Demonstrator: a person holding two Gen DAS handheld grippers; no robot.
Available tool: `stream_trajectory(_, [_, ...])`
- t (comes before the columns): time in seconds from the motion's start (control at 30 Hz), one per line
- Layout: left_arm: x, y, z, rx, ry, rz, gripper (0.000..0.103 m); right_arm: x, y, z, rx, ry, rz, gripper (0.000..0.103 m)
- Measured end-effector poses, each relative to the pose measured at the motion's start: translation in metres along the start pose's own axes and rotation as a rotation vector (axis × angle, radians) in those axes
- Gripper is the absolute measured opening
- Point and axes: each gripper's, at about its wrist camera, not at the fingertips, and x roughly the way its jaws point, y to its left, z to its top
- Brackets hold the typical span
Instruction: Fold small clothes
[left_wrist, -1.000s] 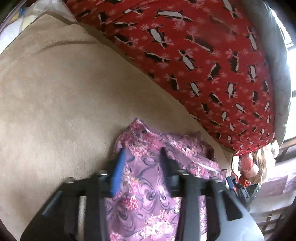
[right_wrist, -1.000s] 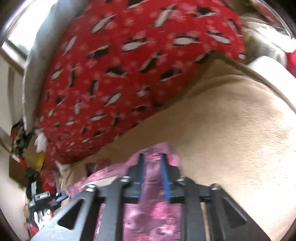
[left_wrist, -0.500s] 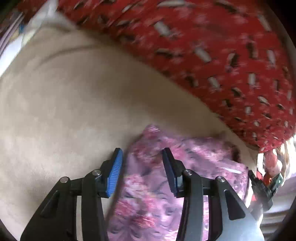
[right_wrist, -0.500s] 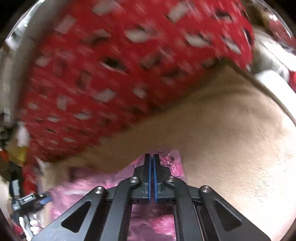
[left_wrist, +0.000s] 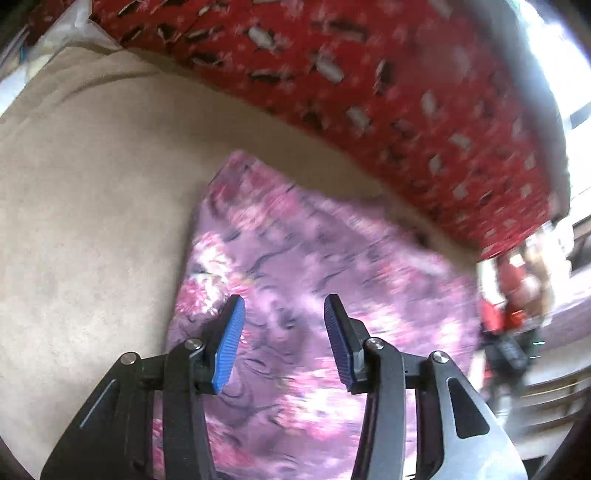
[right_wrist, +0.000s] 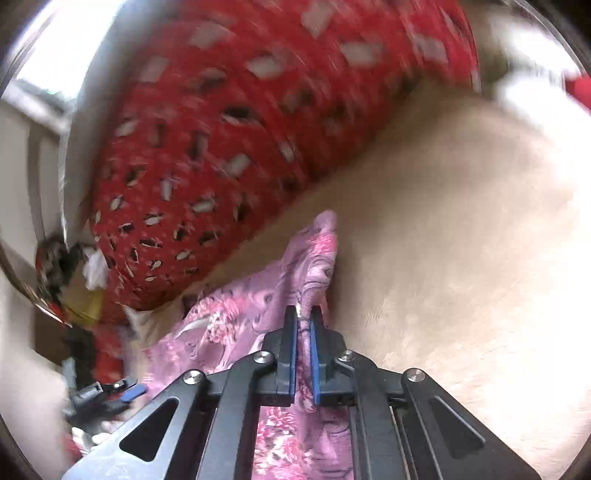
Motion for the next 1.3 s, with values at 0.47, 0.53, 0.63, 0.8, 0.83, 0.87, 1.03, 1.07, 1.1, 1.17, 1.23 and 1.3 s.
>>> stream_trajectory(0.47, [-0.044,0.004,-0.072,-0.058,0.012,-0.074,0.054,-0.075,-0.033,-0.085,0.097,0.172,-0.012,0.051])
stream_trajectory(0.53, [-0.033,0.002,-0.085,-0.042,0.031,-0.012,0.054,-0.079,-0.025,-0.103,0.048,0.187,-0.008,0.006])
stream_trajectory(0.63, [-0.027,0.008,-0.093,-0.028,0.022,0.014,0.054,-0.119,-0.015,-0.102,0.015,-0.008,0.037,0.004])
stream_trajectory(0.8, [-0.032,0.008,-0.100,-0.029,0.030,0.025,0.054,-0.093,-0.044,-0.117,0.075,0.147,-0.096,0.005])
stream_trajectory(0.83, [-0.034,0.006,-0.102,-0.035,0.032,0.018,0.054,-0.093,-0.043,-0.117,0.076,0.150,-0.100,0.009])
stream_trajectory(0.87, [-0.039,0.004,-0.105,-0.038,0.030,-0.006,0.054,-0.099,-0.036,-0.114,0.070,0.120,-0.141,0.014])
stream_trajectory(1.03, [-0.034,-0.007,-0.121,0.032,0.023,0.052,0.054,-0.128,0.013,-0.103,-0.016,-0.032,-0.118,0.022])
stream_trajectory(1.07, [-0.028,-0.007,-0.125,0.035,0.042,0.067,0.054,-0.125,0.022,-0.104,-0.039,-0.030,-0.105,0.027])
stream_trajectory(1.1, [-0.020,-0.005,-0.128,0.033,0.056,0.082,0.054,-0.117,0.030,-0.106,-0.064,-0.011,-0.098,0.034])
stream_trajectory(1.17, [-0.017,-0.006,-0.133,0.054,0.030,0.106,0.057,-0.092,0.032,-0.119,-0.102,0.062,-0.154,0.036])
stream_trajectory(1.23, [-0.016,-0.010,-0.135,0.071,0.022,0.114,0.063,-0.065,0.024,-0.135,-0.108,0.178,-0.246,0.037])
stream_trajectory(1.3, [-0.015,-0.014,-0.138,0.105,0.020,0.135,0.066,-0.063,0.027,-0.147,-0.157,0.119,-0.268,0.041])
